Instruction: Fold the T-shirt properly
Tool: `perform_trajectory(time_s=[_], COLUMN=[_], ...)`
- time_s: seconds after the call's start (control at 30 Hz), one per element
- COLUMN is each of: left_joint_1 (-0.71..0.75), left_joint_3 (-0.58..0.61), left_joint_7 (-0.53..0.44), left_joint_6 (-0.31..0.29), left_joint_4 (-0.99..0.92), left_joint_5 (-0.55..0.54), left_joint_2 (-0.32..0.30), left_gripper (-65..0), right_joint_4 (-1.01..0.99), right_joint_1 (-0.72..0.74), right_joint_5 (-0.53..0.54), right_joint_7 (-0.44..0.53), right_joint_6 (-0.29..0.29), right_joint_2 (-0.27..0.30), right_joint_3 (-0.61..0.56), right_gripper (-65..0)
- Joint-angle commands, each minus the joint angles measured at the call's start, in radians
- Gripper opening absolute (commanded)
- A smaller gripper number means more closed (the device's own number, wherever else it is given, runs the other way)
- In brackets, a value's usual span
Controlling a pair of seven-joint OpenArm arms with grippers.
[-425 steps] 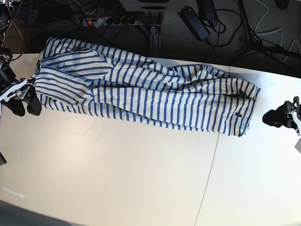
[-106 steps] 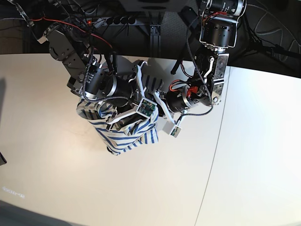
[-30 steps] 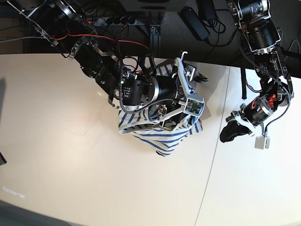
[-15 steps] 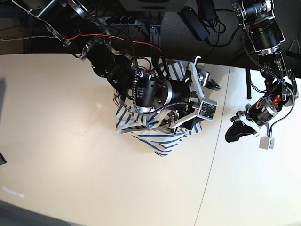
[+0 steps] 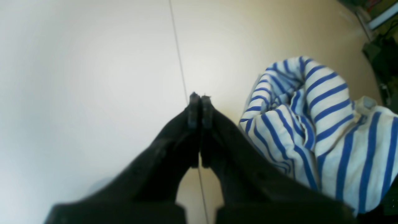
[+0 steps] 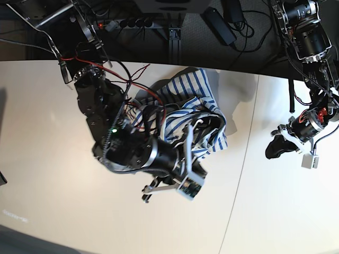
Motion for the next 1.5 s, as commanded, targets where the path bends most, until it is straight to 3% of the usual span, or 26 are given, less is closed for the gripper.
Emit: perform_trajectory(time_s=[0.0, 0.13, 0.17, 0.23, 0.27, 0.37, 0.47, 0.67, 0.77, 0.97, 1.0, 1.03, 1.13, 1.3, 1.47], left_joint_1=[-0.016, -0.016, -0.016, -0.016, -0.016, -0.016, -0.016, -0.017, -0.016, -0.017, -0.017, -0.017, -0.017, -0.017, -0.017], left_joint_3=[-0.003, -0.003, -0.003, -0.003, -0.003, -0.003, -0.003, -0.003, -0.003, -0.003, -0.003, -0.003, -0.003, -0.003, -0.003], left_joint_7=[-0.016, -0.010, -0.011, -0.011, -0.011, -0.011, -0.011, -0.018, -0.018, -0.018, -0.018, -0.018, -0.019, -0.019, -0.037], left_joint_6=[-0.012, -0.012, -0.012, -0.012, -0.012, -0.012, -0.012, -0.012, -0.012, -0.012, -0.012, -0.012, -0.012, -0.012, -0.012], left_joint_4=[0.019, 0.019, 0.019, 0.019, 0.019, 0.019, 0.019, 0.019, 0.019, 0.019, 0.019, 0.019, 0.019, 0.019, 0.019], left_joint_5=[-0.022, -0.022, -0.023, -0.022, -0.022, -0.021, -0.021, -0.022, -0.021, -0.021, -0.021, -0.021, -0.021, -0.021, -0.001], left_joint_2=[-0.017, -0.027, -0.031, -0.031, -0.030, -0.031, -0.031, -0.030, -0.031, -0.031, -0.031, -0.031, -0.031, -0.031, -0.031], left_gripper=[-65.0, -65.0, -65.0, -65.0, -65.0, -65.0, -65.0, -65.0, -65.0, -65.0, -65.0, -65.0, -65.0, -65.0, -65.0], right_joint_4=[0.016, 0.015, 0.014, 0.011, 0.010, 0.010, 0.010, 0.009, -0.006, -0.039, -0.041, -0.041, -0.041, -0.040, -0.006], right_joint_1=[0.024, 0.021, 0.021, 0.017, 0.011, -0.005, -0.038, -0.077, -0.076, -0.076, -0.076, -0.076, -0.076, -0.076, -0.079], right_joint_5=[0.028, 0.095, 0.116, 0.193, 0.242, 0.409, 0.469, 0.372, 0.268, 0.222, 0.229, 0.238, 0.282, 0.291, 0.407], right_joint_7=[0.019, 0.018, 0.017, 0.004, -0.011, -0.111, -0.115, -0.052, -0.008, 0.031, 0.031, 0.030, 0.026, 0.026, -0.018], right_joint_6=[0.055, 0.055, 0.054, 0.054, 0.054, 0.060, 0.066, 0.069, 0.065, 0.062, 0.062, 0.062, 0.062, 0.062, 0.066], right_joint_2=[0.025, 0.142, 0.169, 0.226, 0.252, 0.288, 0.301, 0.301, 0.301, 0.301, 0.299, 0.299, 0.299, 0.299, 0.295], right_joint_3=[0.035, 0.125, 0.138, 0.148, 0.148, 0.141, 0.118, -0.027, -0.100, -0.121, -0.121, -0.122, -0.122, -0.122, -0.122], right_gripper=[-65.0, -65.0, -54.6, -25.6, -19.7, -20.5, -20.5, -20.5, -20.5, -20.7, -23.0, -30.0, -65.0, -65.0, -65.0])
